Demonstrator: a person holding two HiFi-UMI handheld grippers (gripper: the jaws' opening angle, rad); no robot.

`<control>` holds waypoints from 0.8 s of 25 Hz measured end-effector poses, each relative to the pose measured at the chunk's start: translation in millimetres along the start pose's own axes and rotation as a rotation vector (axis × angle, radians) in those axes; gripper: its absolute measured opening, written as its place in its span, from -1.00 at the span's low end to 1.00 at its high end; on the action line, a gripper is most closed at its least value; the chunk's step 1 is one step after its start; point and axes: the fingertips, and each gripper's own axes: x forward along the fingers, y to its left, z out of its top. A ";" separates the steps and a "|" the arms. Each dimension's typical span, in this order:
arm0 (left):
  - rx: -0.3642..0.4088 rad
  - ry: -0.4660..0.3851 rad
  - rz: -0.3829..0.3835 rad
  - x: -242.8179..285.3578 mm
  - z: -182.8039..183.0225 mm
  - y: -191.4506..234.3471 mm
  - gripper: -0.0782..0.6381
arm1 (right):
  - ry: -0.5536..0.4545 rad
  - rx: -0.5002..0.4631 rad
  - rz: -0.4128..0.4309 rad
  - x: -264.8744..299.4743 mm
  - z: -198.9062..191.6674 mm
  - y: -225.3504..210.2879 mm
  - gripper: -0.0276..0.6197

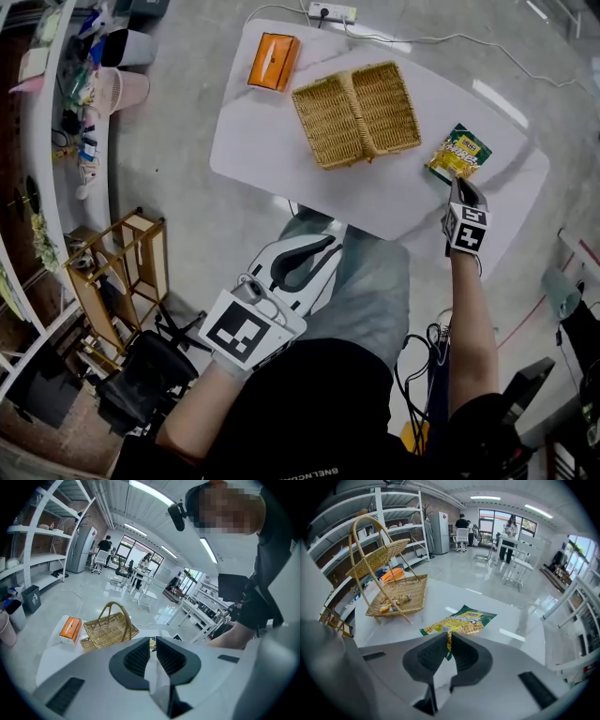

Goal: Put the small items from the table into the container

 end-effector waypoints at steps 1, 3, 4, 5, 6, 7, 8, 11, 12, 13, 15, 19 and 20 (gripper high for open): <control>-0.001 -0.001 -0.001 -0.3 0.2 0.6 -0.66 | -0.019 -0.010 0.002 -1.6 8.5 1.3 -0.81; -0.002 -0.002 -0.003 -0.5 1.0 1.8 -0.66 | -0.051 -0.016 0.005 -4.5 24.5 2.6 -0.81; -0.004 -0.004 -0.004 -0.6 1.6 2.6 -0.66 | -0.069 -0.012 0.006 -5.8 32.8 3.0 -0.81; -0.006 -0.005 -0.003 -0.7 2.2 3.6 -0.66 | -0.089 -0.007 0.008 -7.3 41.4 3.5 -0.82; -0.008 -0.007 -0.003 -0.9 2.7 4.7 -0.66 | -0.116 -0.002 0.013 -8.8 50.9 4.3 -0.82; -0.010 -0.008 -0.002 -1.2 3.2 5.9 -0.66 | -0.147 0.002 0.019 -10.5 61.2 5.5 -0.82; -0.014 -0.009 -0.001 -1.5 3.5 7.3 -0.66 | -0.176 0.003 0.027 -12.5 71.4 7.4 -0.82; -0.022 -0.011 0.004 -2.9 2.7 11.2 -0.66 | -0.248 -0.009 0.057 -18.4 98.6 17.0 -0.82; -0.024 -0.010 0.005 -3.2 2.0 12.4 -0.66 | -0.267 -0.018 0.070 -19.5 106.3 21.4 -0.82; -0.026 -0.009 0.006 -3.4 1.4 13.4 -0.66 | -0.284 -0.028 0.086 -20.2 113.1 26.1 -0.82; -0.030 -0.008 0.006 -3.3 0.9 15.2 -0.66 | -0.305 -0.050 0.126 -19.7 123.7 36.8 -0.82; -0.041 -0.006 0.008 -3.0 -2.5 20.5 -0.66 | -0.329 -0.095 0.229 -8.5 136.0 60.6 -0.83; -0.043 -0.002 0.009 -3.3 -4.7 21.9 -0.66 | -0.335 -0.102 0.257 -5.1 137.8 66.3 -0.83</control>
